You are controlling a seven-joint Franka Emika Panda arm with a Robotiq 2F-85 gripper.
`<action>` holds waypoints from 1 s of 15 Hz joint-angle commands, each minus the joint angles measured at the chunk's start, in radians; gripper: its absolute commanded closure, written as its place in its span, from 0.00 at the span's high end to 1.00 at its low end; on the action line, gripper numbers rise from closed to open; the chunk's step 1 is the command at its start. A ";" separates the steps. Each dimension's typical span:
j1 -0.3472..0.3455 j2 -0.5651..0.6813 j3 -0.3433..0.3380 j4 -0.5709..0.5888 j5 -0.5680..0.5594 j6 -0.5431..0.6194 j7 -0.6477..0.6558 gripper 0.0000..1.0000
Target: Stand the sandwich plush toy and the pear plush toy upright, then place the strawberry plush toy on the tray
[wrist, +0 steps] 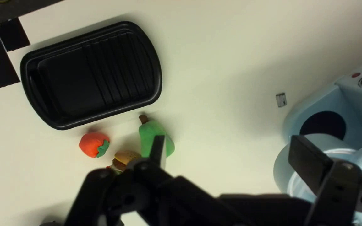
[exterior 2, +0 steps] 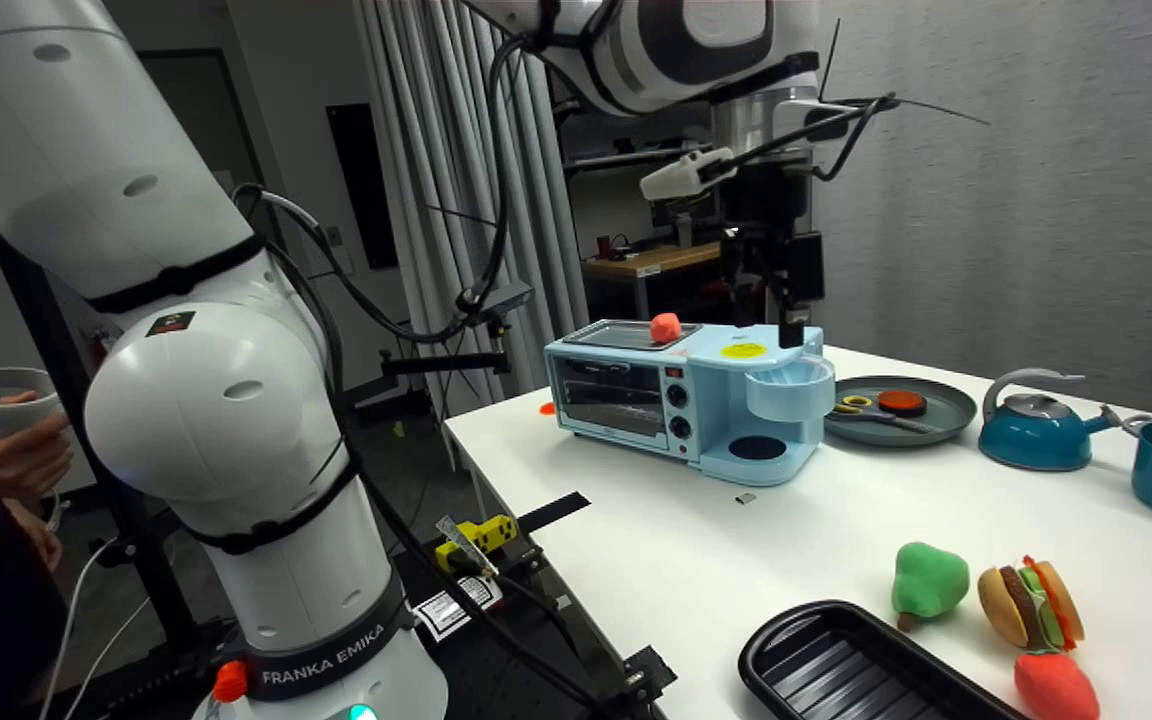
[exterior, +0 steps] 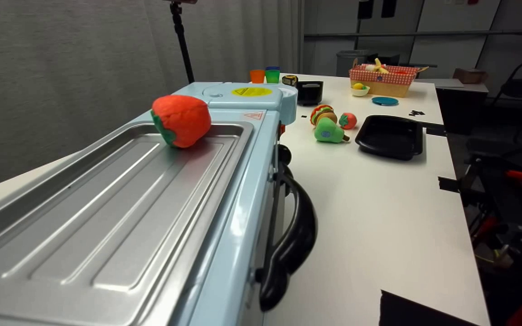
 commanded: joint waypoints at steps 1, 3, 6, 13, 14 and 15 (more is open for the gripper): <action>-0.037 0.100 -0.022 0.069 -0.008 0.072 0.098 1.00; -0.051 0.135 -0.041 0.086 -0.001 0.116 0.140 1.00; -0.068 0.169 -0.069 0.102 0.000 0.158 0.191 1.00; -0.052 0.150 -0.063 0.075 -0.001 0.137 0.153 1.00; -0.052 0.150 -0.063 0.075 -0.001 0.137 0.153 1.00; -0.052 0.150 -0.063 0.075 -0.001 0.137 0.153 1.00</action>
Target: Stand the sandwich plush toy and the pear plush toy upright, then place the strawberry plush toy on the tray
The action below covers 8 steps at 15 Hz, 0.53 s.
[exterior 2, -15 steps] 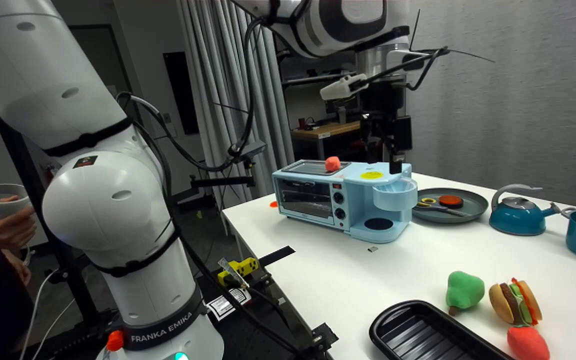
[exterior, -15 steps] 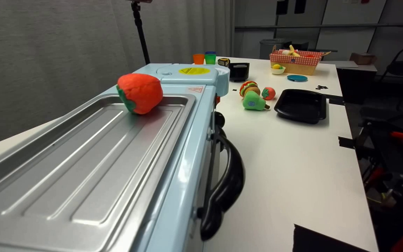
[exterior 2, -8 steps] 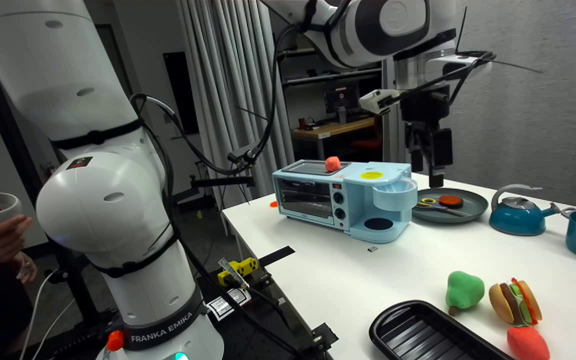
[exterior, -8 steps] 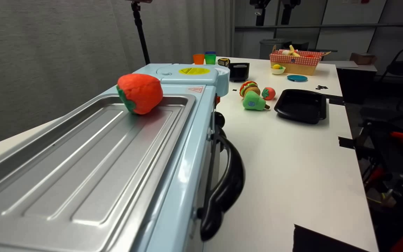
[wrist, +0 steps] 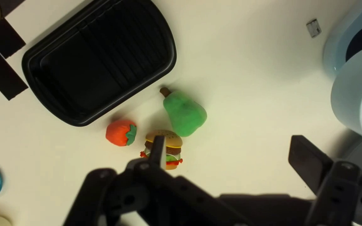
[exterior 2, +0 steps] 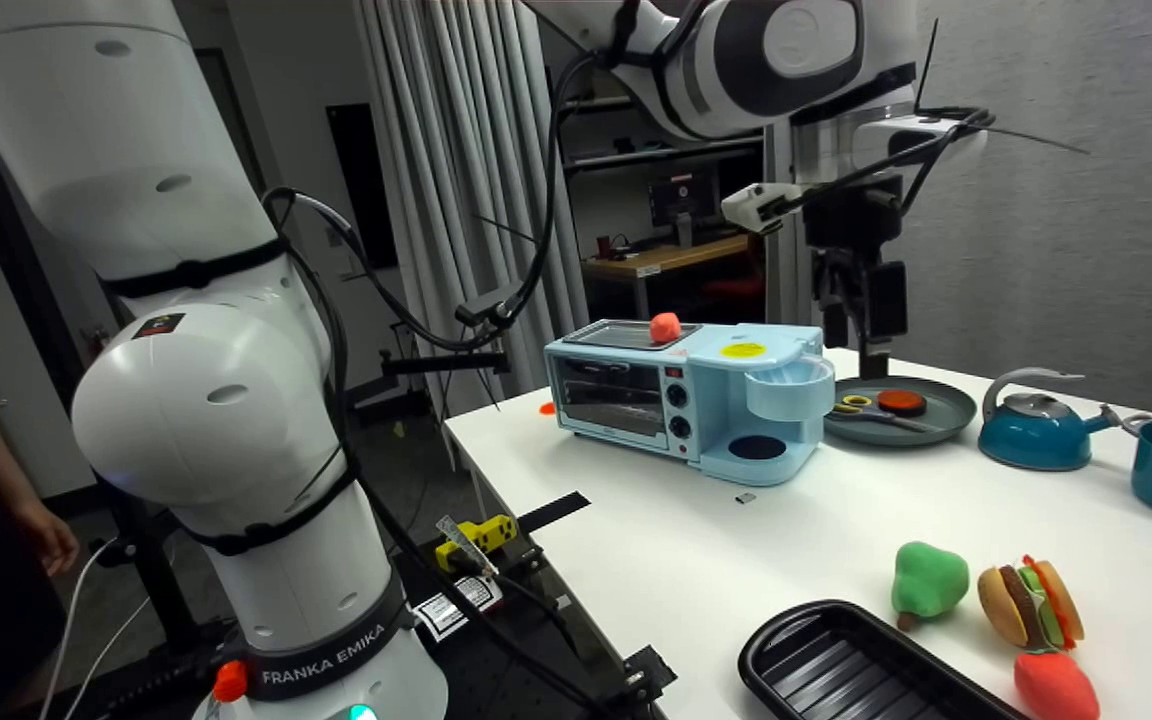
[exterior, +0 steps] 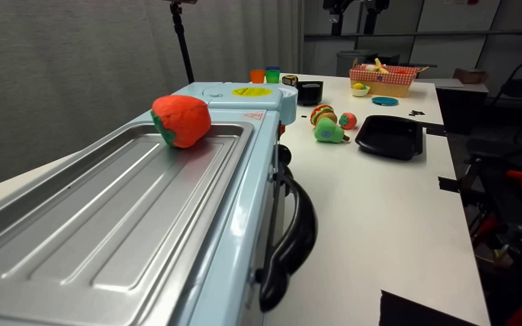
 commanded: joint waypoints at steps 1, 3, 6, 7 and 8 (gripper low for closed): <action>0.002 0.010 -0.005 0.011 0.005 -0.007 -0.004 1.00; -0.005 0.040 -0.007 0.030 -0.027 0.004 0.016 1.00; -0.013 0.104 -0.026 0.063 -0.025 0.005 0.020 1.00; -0.015 0.126 -0.034 0.074 -0.022 0.007 0.021 1.00; -0.017 0.151 -0.043 0.089 -0.021 0.011 0.022 1.00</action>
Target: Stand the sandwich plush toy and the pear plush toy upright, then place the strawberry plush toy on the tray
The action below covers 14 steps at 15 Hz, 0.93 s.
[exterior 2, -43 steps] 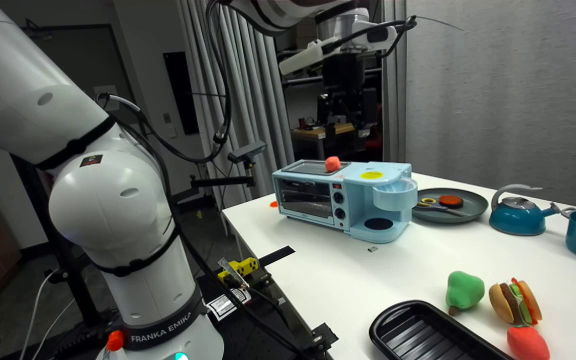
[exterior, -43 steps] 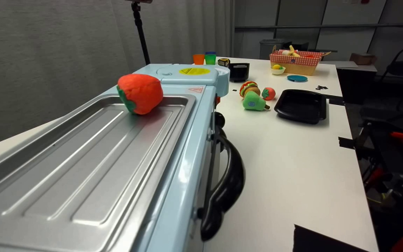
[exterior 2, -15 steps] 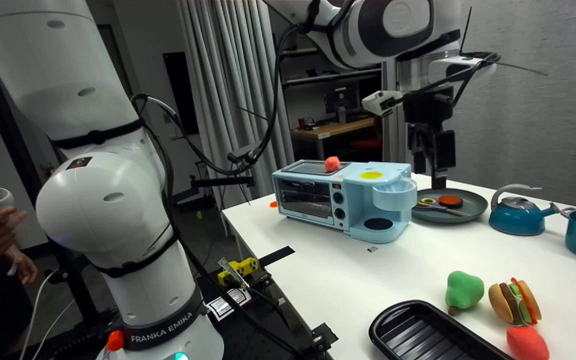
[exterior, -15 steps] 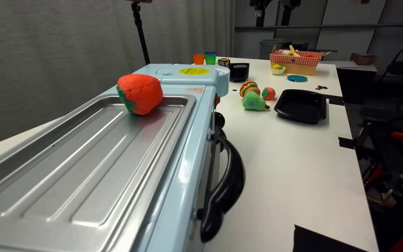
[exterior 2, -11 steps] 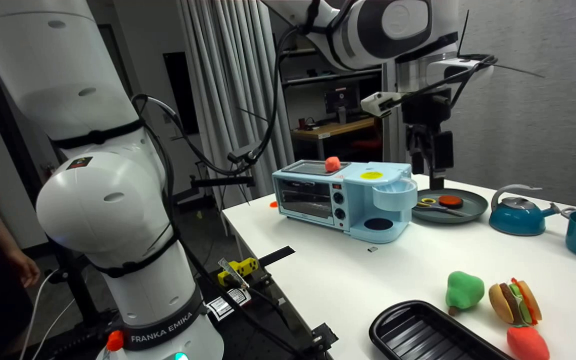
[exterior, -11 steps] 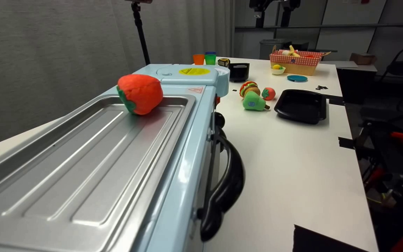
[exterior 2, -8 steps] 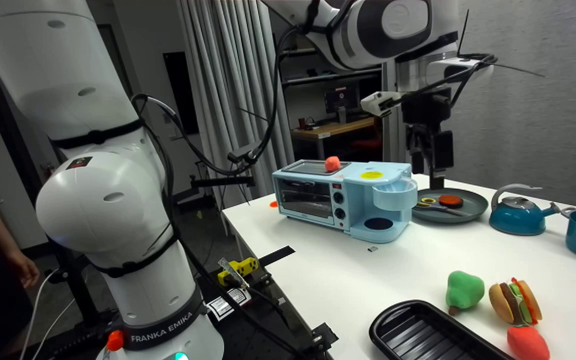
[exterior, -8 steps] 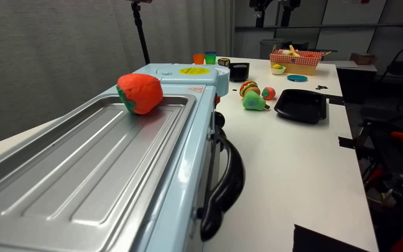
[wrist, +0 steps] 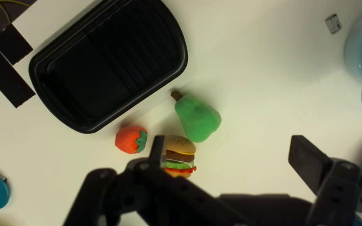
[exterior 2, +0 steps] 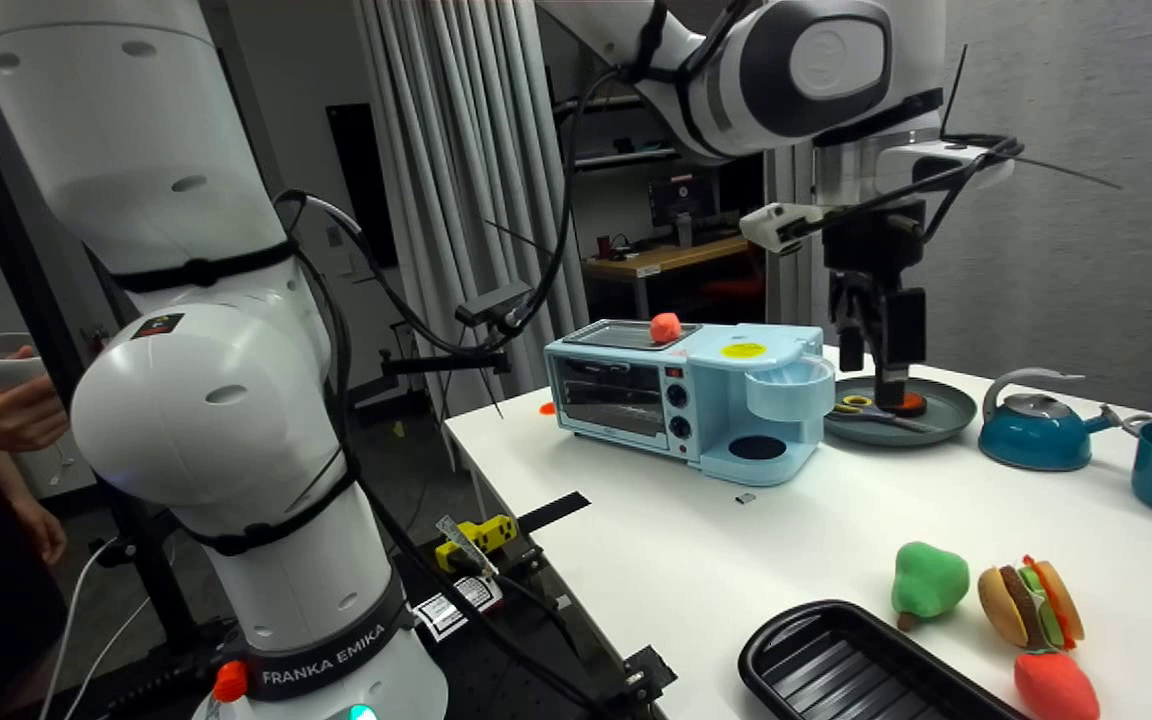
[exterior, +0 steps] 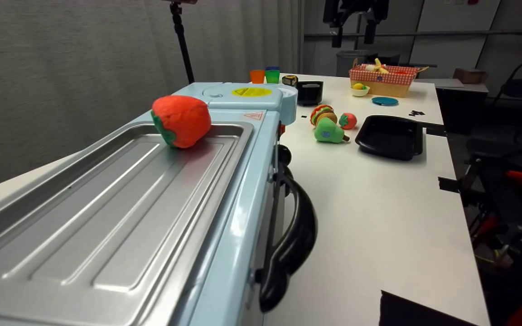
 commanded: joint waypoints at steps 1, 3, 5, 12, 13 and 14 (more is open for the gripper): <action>-0.011 0.108 -0.026 0.077 -0.019 0.012 0.025 1.00; -0.010 0.161 -0.042 0.110 -0.015 0.017 0.030 1.00; -0.006 0.210 -0.055 0.142 -0.011 0.021 0.037 1.00; 0.004 0.356 -0.088 0.218 0.000 0.124 0.078 1.00; 0.006 0.374 -0.093 0.225 -0.002 0.143 0.083 1.00; 0.008 0.392 -0.098 0.233 -0.002 0.160 0.087 1.00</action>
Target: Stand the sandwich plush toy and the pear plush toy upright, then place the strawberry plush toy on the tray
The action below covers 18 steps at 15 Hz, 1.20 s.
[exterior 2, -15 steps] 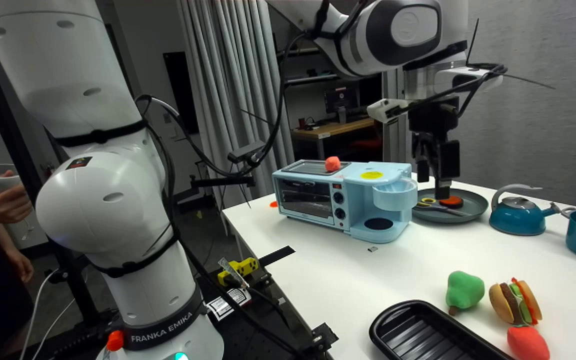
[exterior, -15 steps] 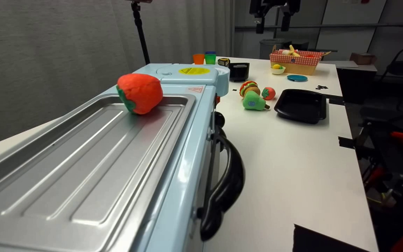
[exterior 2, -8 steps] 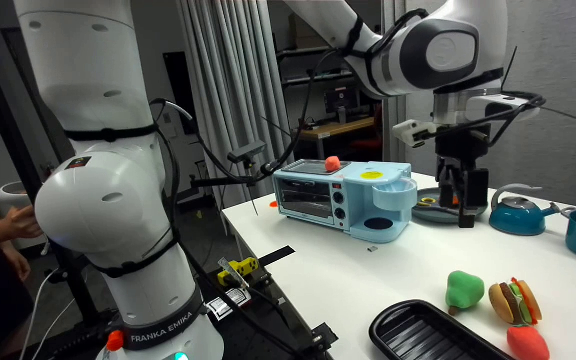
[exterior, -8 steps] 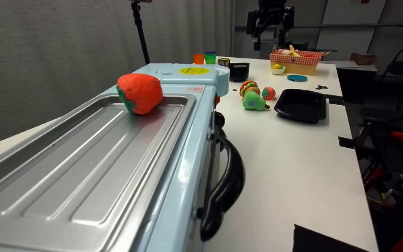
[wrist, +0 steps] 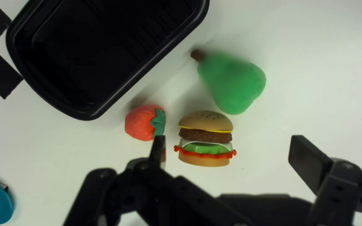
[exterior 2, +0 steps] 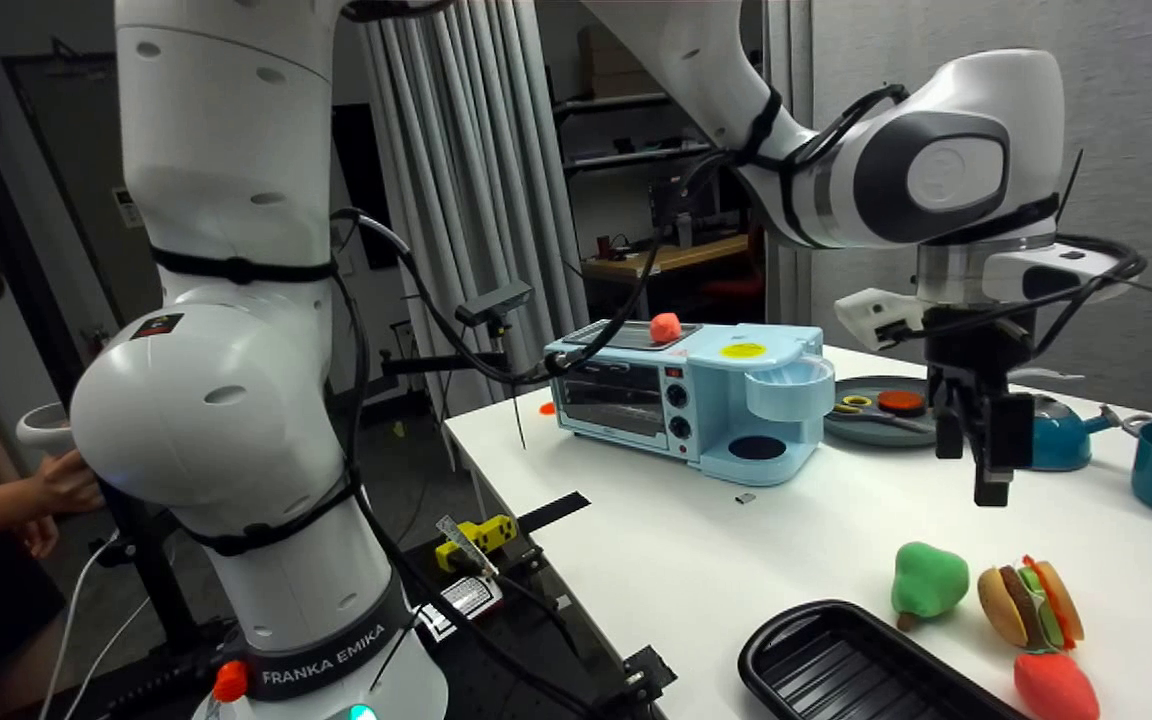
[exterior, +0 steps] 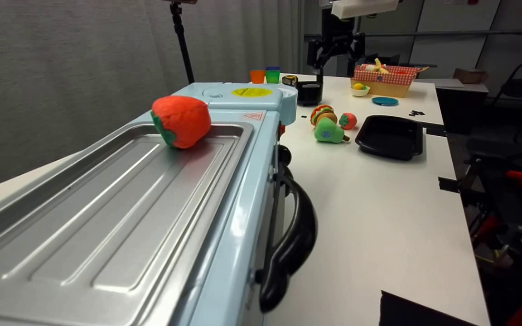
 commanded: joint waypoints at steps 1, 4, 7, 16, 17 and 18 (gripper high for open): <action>0.013 0.083 -0.025 0.054 0.002 0.065 0.027 1.00; 0.018 0.134 -0.034 0.072 0.006 0.115 0.031 1.00; 0.021 0.174 -0.036 0.081 0.017 0.155 0.029 1.00; 0.028 0.264 -0.054 0.103 0.026 0.217 0.024 1.00; 0.028 0.273 -0.055 0.109 0.026 0.215 0.024 1.00; 0.026 0.282 -0.054 0.114 0.031 0.212 0.021 1.00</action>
